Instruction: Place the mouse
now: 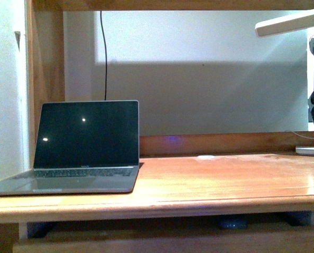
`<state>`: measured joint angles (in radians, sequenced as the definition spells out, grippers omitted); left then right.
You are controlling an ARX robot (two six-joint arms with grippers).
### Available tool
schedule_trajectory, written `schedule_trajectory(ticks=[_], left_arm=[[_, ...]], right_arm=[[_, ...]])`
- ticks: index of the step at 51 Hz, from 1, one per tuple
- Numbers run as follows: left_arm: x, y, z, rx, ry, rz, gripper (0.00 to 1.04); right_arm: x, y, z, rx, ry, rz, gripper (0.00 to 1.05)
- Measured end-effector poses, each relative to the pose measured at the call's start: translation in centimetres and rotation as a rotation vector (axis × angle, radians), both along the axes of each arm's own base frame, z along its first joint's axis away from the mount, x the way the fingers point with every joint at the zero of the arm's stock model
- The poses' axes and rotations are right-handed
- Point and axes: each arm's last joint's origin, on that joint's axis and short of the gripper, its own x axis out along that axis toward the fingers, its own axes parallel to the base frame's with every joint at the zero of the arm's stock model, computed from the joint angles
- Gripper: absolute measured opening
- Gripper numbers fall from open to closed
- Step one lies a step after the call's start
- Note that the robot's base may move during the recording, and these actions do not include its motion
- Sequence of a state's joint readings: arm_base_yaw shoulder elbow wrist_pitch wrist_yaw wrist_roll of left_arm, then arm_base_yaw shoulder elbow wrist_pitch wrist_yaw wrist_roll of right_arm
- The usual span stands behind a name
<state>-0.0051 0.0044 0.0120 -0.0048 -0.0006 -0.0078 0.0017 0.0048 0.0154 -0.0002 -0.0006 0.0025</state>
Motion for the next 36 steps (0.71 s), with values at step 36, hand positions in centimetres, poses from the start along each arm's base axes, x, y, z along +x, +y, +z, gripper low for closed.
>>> schedule_trajectory(ticks=[36], left_arm=[[4.3,0.8,1.0,-0.067,0.256,-0.045,0.97]], right_arm=[[0.0,0.0,0.0,0.0,0.0,0.0,0.97]])
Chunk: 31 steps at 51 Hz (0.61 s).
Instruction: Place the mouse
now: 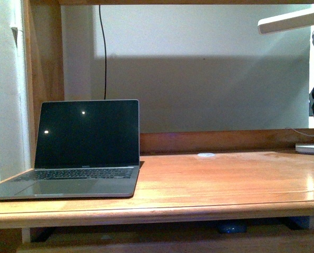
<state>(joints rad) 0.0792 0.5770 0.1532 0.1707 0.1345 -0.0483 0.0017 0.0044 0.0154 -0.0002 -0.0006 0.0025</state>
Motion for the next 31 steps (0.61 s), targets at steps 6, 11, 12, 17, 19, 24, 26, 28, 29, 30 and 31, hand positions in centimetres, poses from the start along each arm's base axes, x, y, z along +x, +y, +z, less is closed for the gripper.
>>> schedule_trajectory(ticks=[6,11,12,17,19,24,26,28,29,30,31], left_arm=[[3.6,0.2,1.1,0.235,0.065,-0.151,0.97],[6.4,0.4,1.1,0.48,0.142,-0.284,0.97],[6.8,0.4,1.1,0.516,0.151,-0.304,0.97],[8.6,0.2,0.8,0.689,0.179,-0.392,0.97],[9.6,0.1,0.8,0.763,0.185,-0.424,0.97],[11.8,0.0,1.0,0.95,0.156,-0.464,0.97],[12.3,0.1,1.1,0.996,0.147,-0.469,0.97],[12.8,0.1,1.0,1.062,0.133,-0.482,0.97],[13.1,0.1,0.9,1.094,0.126,-0.488,0.97],[13.2,0.1,0.9,1.109,0.122,-0.492,0.97],[13.4,0.2,0.8,1.138,0.119,-0.499,0.97]], right_arm=[[0.0,0.0,0.0,0.0,0.0,0.0,0.97],[0.0,0.0,0.0,0.0,0.0,0.0,0.97],[0.0,0.0,0.0,0.0,0.0,0.0,0.97],[0.0,0.0,0.0,0.0,0.0,0.0,0.97],[0.0,0.0,0.0,0.0,0.0,0.0,0.97],[0.0,0.0,0.0,0.0,0.0,0.0,0.97],[0.0,0.0,0.0,0.0,0.0,0.0,0.97],[0.0,0.0,0.0,0.0,0.0,0.0,0.97],[0.0,0.0,0.0,0.0,0.0,0.0,0.97],[0.0,0.0,0.0,0.0,0.0,0.0,0.97],[0.0,0.0,0.0,0.0,0.0,0.0,0.97]])
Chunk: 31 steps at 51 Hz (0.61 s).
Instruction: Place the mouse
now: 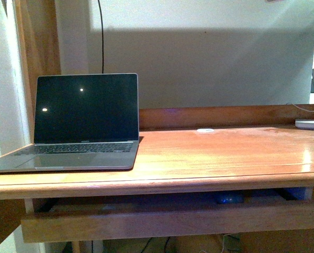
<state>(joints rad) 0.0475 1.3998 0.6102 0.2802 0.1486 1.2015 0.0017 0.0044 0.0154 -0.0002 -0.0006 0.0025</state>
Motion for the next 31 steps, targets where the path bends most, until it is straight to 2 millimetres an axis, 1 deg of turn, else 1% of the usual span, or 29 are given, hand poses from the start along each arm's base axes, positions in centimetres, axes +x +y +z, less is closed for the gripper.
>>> schedule_trajectory(ticks=[9,19,26,31], left_arm=[[1.4,0.0,-1.5,0.188,-0.041,-0.094,0.97],[2.5,-0.4,-2.5,0.291,-0.099,-0.16,0.97],[3.4,-0.3,-3.8,0.386,-0.163,-0.215,0.97],[3.9,-0.2,-4.4,0.416,-0.196,-0.239,0.97]], right_arm=[[0.0,0.0,0.0,0.0,0.0,0.0,0.97],[0.0,0.0,0.0,0.0,0.0,0.0,0.97],[0.0,0.0,0.0,0.0,0.0,0.0,0.97],[0.0,0.0,0.0,0.0,0.0,0.0,0.97]])
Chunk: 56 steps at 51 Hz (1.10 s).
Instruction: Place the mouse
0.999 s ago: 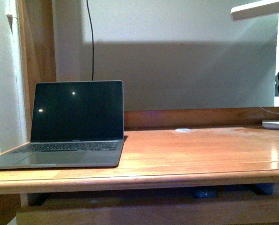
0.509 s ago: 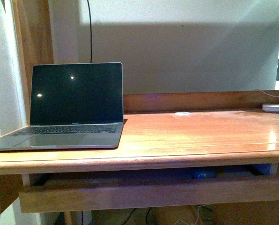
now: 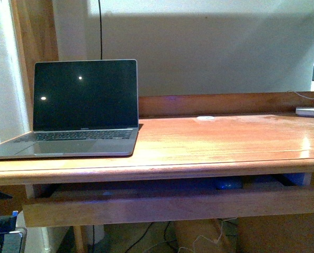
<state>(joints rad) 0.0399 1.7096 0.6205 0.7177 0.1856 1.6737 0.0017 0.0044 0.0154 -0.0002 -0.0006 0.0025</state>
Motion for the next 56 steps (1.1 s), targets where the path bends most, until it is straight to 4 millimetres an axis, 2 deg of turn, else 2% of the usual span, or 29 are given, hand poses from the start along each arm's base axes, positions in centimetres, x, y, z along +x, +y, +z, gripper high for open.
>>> schedule_trajectory(ticks=[10,32,56], left_arm=[[1.0,0.5,-1.7,0.066,-0.053,-0.05,0.97],[4.0,0.6,-2.6,0.101,-0.11,-0.095,0.97],[6.4,-1.9,-3.5,0.03,-0.056,-0.184,0.97]], right_arm=[[0.0,0.0,0.0,0.0,0.0,0.0,0.97],[0.0,0.0,0.0,0.0,0.0,0.0,0.97],[0.0,0.0,0.0,0.0,0.0,0.0,0.97]])
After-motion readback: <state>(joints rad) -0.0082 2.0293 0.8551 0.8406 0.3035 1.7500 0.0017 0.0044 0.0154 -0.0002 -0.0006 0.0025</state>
